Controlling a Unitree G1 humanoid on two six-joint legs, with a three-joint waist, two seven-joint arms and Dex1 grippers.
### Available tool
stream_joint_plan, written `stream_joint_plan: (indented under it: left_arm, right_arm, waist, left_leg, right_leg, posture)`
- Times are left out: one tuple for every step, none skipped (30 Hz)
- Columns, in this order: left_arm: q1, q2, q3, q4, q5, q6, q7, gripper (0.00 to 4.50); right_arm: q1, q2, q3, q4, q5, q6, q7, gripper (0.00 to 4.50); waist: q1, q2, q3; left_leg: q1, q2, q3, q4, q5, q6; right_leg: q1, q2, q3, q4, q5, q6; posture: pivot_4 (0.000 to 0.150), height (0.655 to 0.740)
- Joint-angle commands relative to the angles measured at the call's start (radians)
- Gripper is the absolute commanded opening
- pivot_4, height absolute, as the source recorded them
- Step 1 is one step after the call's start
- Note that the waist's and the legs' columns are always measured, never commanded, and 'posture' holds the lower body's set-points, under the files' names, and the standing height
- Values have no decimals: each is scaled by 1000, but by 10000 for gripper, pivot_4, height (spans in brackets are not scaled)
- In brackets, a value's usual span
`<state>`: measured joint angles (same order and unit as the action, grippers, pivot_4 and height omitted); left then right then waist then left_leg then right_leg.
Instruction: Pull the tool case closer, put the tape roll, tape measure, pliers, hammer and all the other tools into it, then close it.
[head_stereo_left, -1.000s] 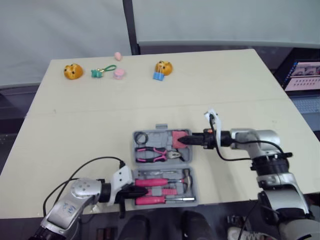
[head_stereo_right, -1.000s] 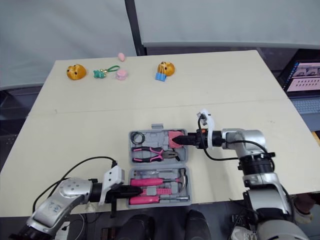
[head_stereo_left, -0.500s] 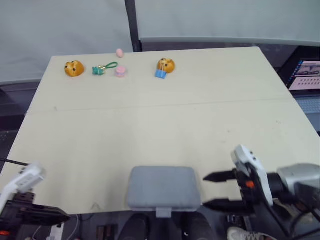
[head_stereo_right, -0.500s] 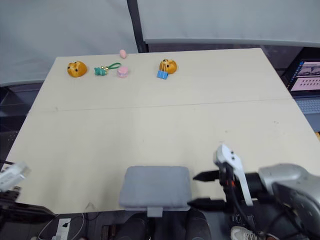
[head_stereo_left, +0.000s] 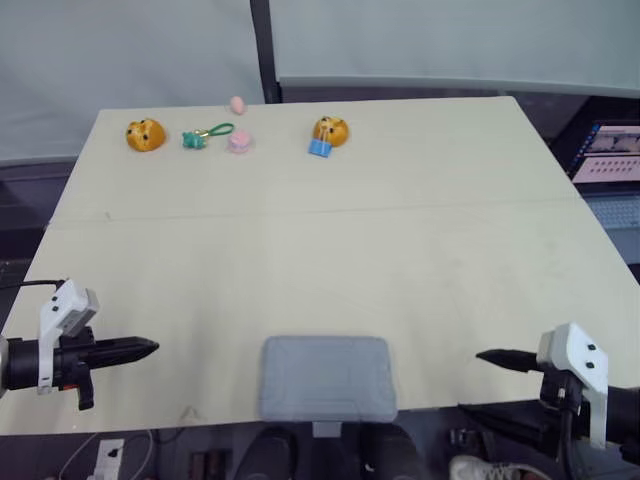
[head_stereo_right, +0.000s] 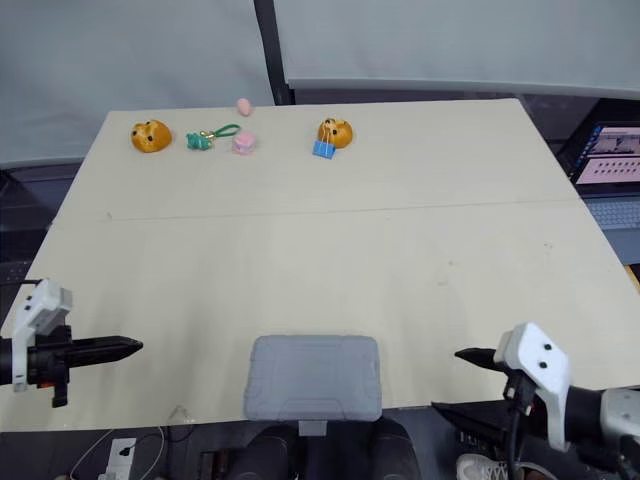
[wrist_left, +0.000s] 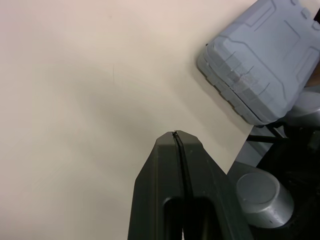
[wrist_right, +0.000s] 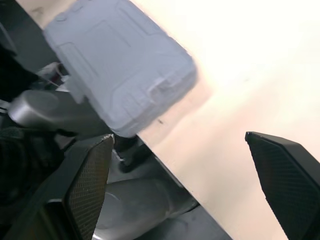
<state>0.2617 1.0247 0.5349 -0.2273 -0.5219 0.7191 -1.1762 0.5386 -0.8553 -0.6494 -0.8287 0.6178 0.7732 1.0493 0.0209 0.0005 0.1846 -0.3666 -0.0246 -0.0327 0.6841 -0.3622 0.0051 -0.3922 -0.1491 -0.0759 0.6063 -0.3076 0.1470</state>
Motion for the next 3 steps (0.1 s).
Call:
stream_joint_plan:
  left_arm:
    - [5,-23,4,-47,-5,-15,29,0]
    - [8,-28,1,-51,-7,-32,23,0]
    - [9,-31,0,-52,-7,-44,17,0]
  right_arm:
    - [2,-4,36,32,-27,-73,16,44423]
    - [-1,-6,45,40,-30,-82,16,44423]
    - [-1,-9,50,45,-32,-90,16,44423]
  waist:
    - [2,-1,0]
    - [3,-1,0]
    - [3,-1,0]
  left_leg:
    - [1,0,0,0,1,0]
    - [2,1,0,0,1,-1]
    - [3,1,0,0,2,-1]
  right_leg:
    - [0,0,0,0,0,0]
    - [1,0,1,1,0,0]
    - [1,0,1,1,0,0]
  posture:
    - [1500,7121]
    - [1500,7121]
    - [1500,7121]
